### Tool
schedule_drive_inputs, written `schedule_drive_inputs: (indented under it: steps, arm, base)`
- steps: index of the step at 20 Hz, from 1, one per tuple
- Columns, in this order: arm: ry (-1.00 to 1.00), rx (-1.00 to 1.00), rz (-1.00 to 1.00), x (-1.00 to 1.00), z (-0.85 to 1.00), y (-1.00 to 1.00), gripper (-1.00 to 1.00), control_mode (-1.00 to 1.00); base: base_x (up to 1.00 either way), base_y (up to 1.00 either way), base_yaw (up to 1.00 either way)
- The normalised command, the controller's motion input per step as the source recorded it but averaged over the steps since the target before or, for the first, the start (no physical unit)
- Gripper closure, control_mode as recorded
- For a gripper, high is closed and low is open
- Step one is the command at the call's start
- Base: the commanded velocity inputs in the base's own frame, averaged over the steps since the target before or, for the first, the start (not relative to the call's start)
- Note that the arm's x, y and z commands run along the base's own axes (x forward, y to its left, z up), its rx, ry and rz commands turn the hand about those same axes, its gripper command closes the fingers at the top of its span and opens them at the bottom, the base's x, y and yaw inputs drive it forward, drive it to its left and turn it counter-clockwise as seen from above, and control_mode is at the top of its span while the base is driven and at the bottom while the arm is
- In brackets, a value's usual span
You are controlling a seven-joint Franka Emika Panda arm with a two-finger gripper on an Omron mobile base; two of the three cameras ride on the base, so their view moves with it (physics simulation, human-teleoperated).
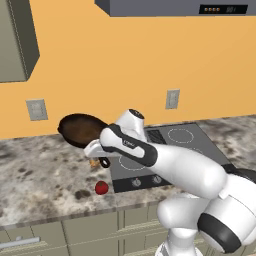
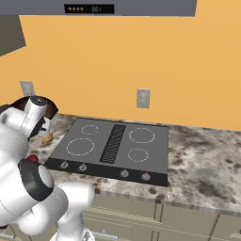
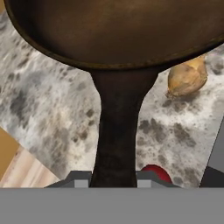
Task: Place the pan on the front left burner on the stove. Then place the tomato and the onion in the pan and turn on the front left burner.
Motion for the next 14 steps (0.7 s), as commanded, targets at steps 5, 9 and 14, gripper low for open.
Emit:
schedule_drive_inputs:
  steps: [5,9,14]
  arm:
    - [-0.01,0.00,0.00,-0.01,0.00,-0.15,1.00,-1.00]
    - [-0.02,0.00,0.00,0.00,0.00,-0.34,1.00,-1.00]
    - [0.00,0.00,0.00,0.00,0.00,-0.37,1.00,-1.00]
  base:
    - [0.00,0.00,0.00]
    - [0.00,0.00,0.00]
    - [0.00,0.00,0.00]
